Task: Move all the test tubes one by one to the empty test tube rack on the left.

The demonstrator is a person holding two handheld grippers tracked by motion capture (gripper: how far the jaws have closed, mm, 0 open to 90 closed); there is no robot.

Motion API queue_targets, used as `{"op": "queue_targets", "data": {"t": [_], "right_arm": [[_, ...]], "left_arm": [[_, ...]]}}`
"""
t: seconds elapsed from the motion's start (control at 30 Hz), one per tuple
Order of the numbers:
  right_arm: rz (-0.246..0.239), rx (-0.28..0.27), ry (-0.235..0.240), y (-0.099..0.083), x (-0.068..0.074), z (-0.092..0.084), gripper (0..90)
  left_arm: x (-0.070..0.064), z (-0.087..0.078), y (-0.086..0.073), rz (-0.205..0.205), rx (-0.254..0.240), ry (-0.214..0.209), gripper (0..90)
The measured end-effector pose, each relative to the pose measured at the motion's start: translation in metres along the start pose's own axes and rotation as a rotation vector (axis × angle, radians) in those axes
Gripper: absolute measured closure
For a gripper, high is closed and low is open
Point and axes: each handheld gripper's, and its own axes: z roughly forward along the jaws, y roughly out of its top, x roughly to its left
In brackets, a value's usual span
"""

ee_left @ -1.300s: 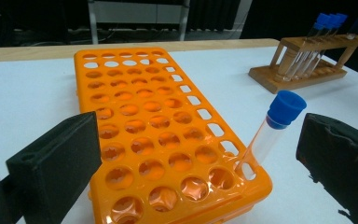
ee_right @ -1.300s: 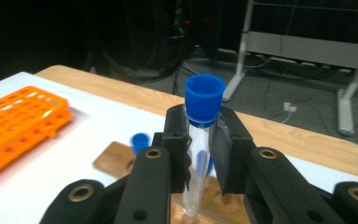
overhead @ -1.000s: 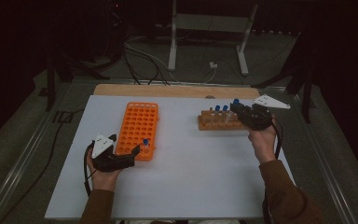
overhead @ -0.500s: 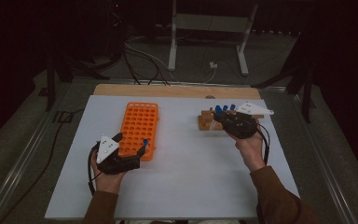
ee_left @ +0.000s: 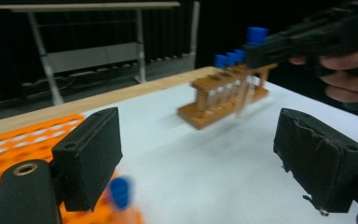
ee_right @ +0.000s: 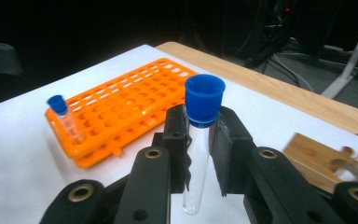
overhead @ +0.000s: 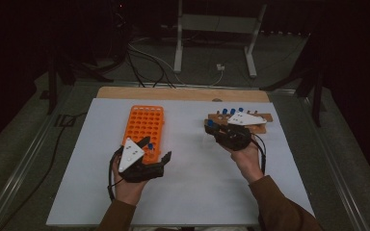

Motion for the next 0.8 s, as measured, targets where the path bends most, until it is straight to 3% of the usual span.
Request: {"op": "queue_targets", "data": {"t": [0.17,0.3,0.4,0.57,0.8], "right_arm": [[-0.012,0.008,0.034,0.003,0.012,0.002,77.1],[-0.014,0.003,0.061,0.005,0.021,0.001,77.1],[-0.027,0.006,0.082,0.006,0.029,0.001,77.1],[-0.038,0.01,0.112,0.007,0.04,0.004,77.1],[-0.037,0.021,0.147,0.006,0.048,0.01,77.1]], "left_arm": [[-0.008,0.029,0.004,-0.012,0.058,-0.043,17.7],[-0.008,0.05,0.004,-0.044,0.085,-0.064,25.1],[-0.012,0.061,0.003,-0.038,0.102,-0.079,29.8],[-0.017,0.07,0.003,-0.023,0.107,-0.107,43.1],[-0.017,0.07,0.003,0.0,0.101,-0.142,65.6]]}}
